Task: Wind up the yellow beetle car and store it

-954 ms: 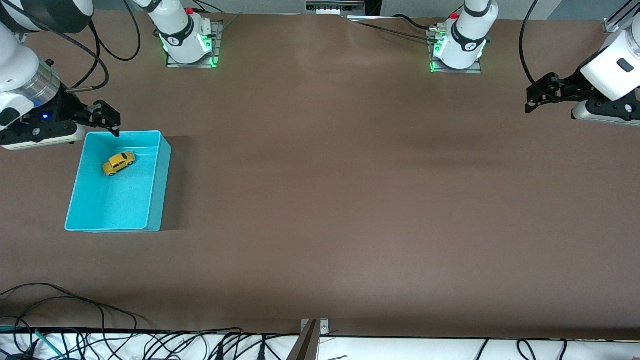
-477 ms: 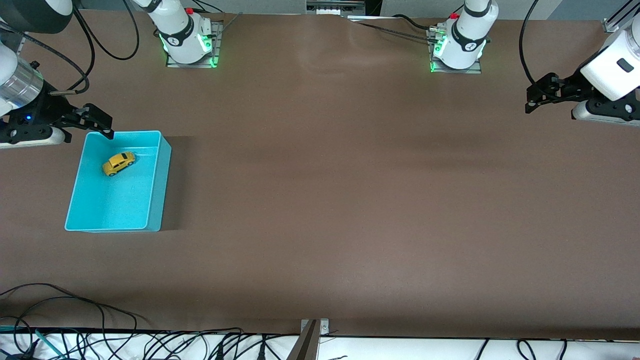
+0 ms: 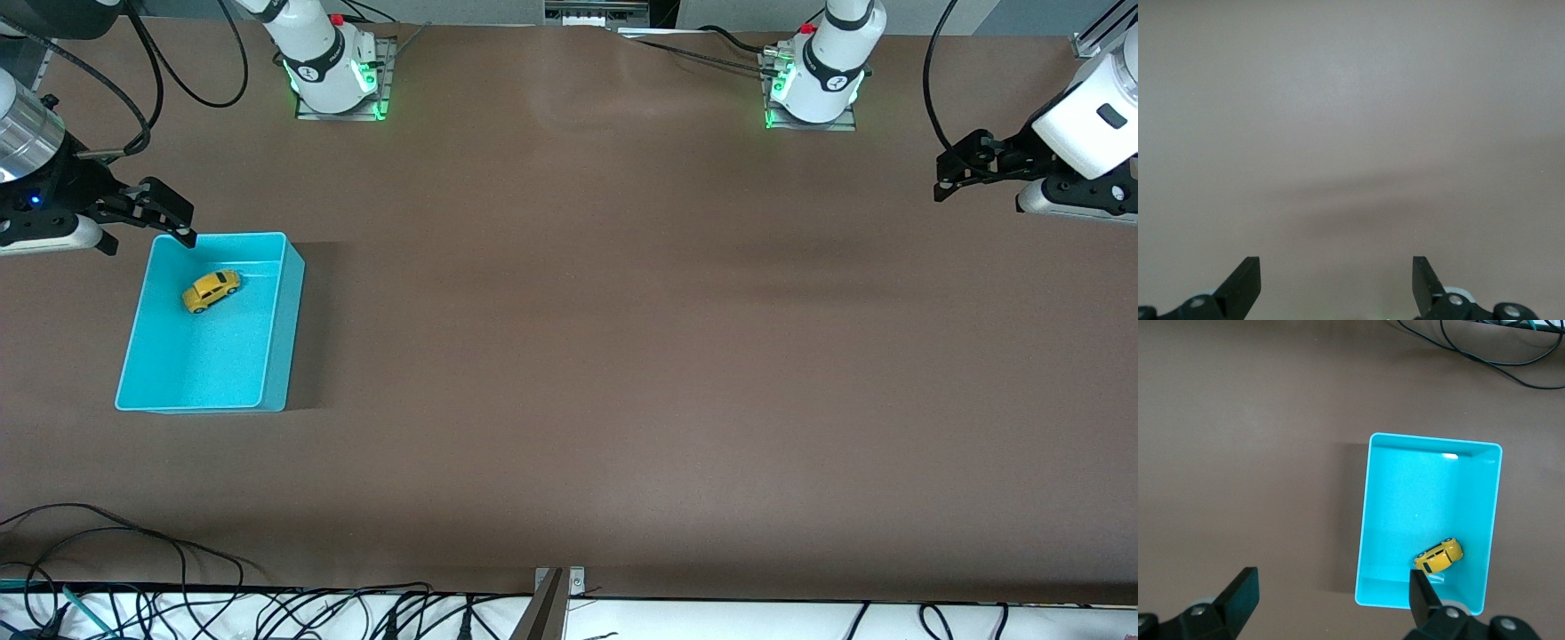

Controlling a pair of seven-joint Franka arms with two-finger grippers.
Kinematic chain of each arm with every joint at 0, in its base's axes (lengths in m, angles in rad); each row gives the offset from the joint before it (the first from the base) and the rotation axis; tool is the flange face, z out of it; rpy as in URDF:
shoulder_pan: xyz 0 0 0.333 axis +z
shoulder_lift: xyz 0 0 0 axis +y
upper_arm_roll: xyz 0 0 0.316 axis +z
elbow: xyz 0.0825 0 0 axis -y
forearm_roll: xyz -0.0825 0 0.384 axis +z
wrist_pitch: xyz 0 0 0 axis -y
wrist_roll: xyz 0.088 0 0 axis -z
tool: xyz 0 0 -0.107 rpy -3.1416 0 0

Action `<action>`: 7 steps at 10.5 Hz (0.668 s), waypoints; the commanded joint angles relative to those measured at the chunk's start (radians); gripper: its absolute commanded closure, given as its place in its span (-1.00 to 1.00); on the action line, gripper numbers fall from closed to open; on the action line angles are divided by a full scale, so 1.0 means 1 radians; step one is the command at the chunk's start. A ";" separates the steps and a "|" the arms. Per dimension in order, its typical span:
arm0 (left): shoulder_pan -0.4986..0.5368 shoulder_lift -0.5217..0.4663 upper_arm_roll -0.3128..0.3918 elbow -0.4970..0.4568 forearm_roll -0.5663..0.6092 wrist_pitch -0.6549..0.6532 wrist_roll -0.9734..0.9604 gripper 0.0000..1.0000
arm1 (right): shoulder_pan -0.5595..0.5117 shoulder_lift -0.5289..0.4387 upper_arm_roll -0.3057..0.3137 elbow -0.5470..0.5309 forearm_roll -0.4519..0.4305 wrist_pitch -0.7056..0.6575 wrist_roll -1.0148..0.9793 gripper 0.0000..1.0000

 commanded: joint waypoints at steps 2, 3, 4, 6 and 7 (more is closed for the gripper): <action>0.000 0.013 0.002 0.031 0.013 -0.015 -0.010 -1.00 | 0.015 0.011 -0.011 0.037 0.013 -0.026 0.008 -1.00; 0.000 0.011 0.002 0.031 0.011 -0.015 -0.010 -1.00 | 0.016 0.015 -0.010 0.049 0.013 -0.031 0.008 -1.00; 0.000 0.011 0.002 0.031 0.011 -0.015 -0.010 -1.00 | 0.016 0.015 -0.010 0.051 0.012 -0.034 0.008 -1.00; 0.000 0.011 0.002 0.031 0.011 -0.015 -0.008 -1.00 | 0.013 0.015 -0.013 0.054 0.004 -0.079 0.017 -1.00; 0.000 0.013 0.002 0.031 0.011 -0.015 -0.008 -1.00 | 0.012 0.015 -0.014 0.059 0.004 -0.094 0.015 -1.00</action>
